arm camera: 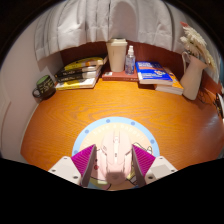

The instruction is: Arrange mouse

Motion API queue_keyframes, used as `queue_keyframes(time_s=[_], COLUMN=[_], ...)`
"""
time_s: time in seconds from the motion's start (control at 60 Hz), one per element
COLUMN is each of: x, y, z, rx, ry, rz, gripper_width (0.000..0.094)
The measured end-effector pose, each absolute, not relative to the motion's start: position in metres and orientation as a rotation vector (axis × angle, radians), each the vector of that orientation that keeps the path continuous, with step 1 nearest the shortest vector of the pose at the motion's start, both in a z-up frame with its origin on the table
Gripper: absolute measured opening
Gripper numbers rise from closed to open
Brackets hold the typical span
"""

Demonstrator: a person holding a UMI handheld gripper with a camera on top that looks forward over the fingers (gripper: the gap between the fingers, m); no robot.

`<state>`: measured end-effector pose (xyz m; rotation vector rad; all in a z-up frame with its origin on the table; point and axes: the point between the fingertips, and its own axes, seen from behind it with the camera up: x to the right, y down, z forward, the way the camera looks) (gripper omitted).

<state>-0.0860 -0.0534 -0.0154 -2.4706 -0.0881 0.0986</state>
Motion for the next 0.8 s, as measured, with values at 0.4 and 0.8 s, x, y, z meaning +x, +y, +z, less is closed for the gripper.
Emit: queue_keyframes(time_s=[0.4,0.8], x=[-0.073,-0.07], y=[-0.108,-0.218], z=[0.095,0.226], rx=[-2.388,-2.198], ry=[0.004,0.05], rz=[0.01,-0.038], gripper_width=[0.0845,0.0844])
